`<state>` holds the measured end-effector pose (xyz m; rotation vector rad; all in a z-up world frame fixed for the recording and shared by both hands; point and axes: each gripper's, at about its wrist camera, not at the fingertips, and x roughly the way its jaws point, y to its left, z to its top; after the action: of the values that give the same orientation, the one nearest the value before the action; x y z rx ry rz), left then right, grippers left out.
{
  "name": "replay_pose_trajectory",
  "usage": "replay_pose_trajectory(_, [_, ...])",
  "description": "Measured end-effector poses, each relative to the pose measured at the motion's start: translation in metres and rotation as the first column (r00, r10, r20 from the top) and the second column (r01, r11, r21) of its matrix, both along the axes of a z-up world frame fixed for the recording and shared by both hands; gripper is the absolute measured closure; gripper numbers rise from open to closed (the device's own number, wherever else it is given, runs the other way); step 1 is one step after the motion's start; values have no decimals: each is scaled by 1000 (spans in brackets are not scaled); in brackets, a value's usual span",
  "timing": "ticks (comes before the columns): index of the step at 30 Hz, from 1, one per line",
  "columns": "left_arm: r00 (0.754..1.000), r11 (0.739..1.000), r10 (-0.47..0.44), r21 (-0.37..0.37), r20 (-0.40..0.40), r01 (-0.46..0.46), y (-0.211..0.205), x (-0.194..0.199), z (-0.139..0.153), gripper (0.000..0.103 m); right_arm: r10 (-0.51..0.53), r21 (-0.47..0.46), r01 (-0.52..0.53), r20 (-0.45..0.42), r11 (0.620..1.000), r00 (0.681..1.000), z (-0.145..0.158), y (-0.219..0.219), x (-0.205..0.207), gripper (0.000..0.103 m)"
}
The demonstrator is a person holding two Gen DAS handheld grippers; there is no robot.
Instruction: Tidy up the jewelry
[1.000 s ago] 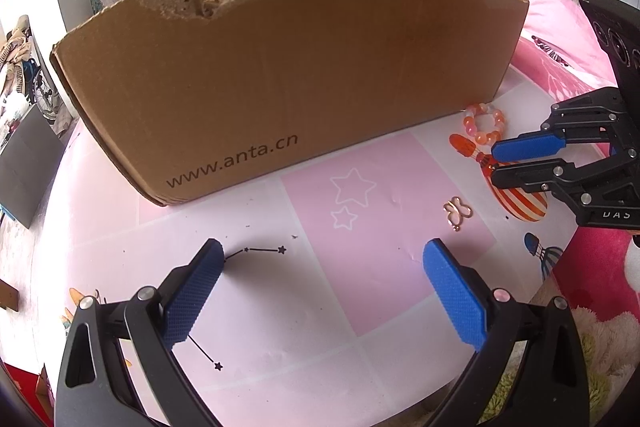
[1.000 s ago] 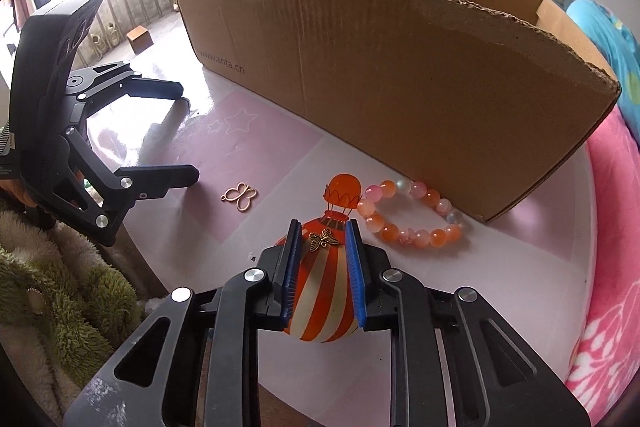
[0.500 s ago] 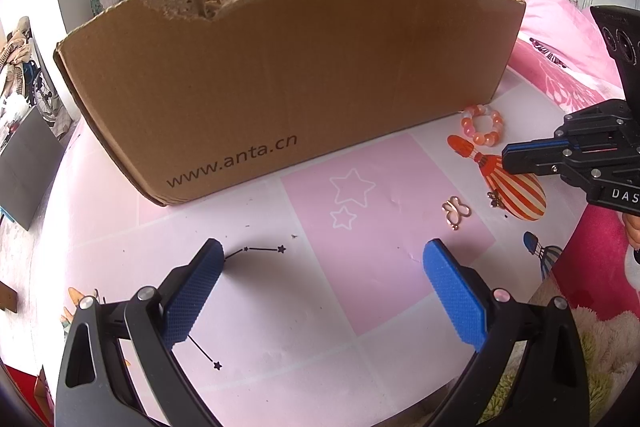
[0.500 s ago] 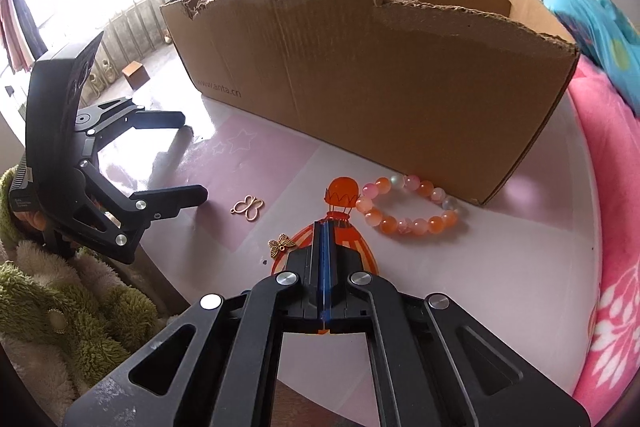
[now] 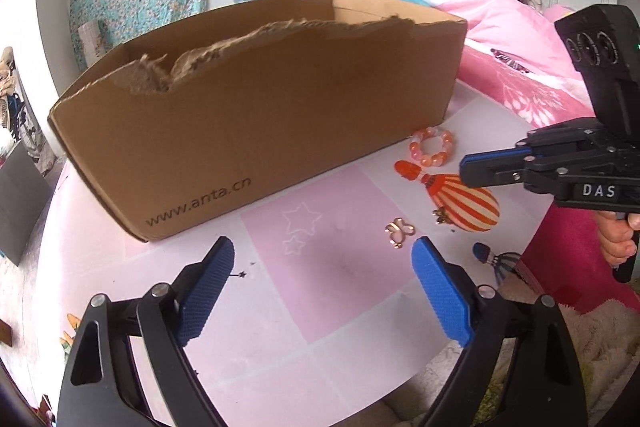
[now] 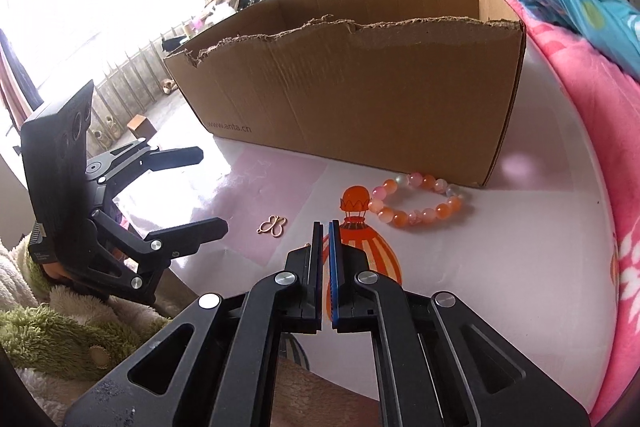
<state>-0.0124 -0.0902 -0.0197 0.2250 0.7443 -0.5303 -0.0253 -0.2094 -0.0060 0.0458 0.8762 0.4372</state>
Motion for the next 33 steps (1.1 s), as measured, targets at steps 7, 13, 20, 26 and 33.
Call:
replay_pose_trajectory(7, [992, 991, -123, 50, 8, 123, -32, -7, -1, 48, -43, 88, 43, -5, 995, 999, -3, -10, -4, 99])
replay_pose_trajectory(13, [992, 989, -121, 83, -48, 125, -47, 4, -10, 69, -54, 129, 55, -12, 990, 998, -8, -16, -3, 99])
replay_pose_trajectory(20, [993, 991, -97, 90, -71, 103, -51, 8, -9, 77, -78, 164, 79, -12, 983, 997, -12, -25, -5, 99])
replay_pose_trajectory(26, [992, 993, -82, 71, -98, 90, -54, 10, -8, 87, -88, 185, 88, -12, 979, 996, -12, -27, -13, 99])
replay_pose_trajectory(33, [992, 995, -72, 57, -107, 78, -50, 11, -7, 87, -83, 185, 81, 7, 979, 996, -7, -28, -12, 99])
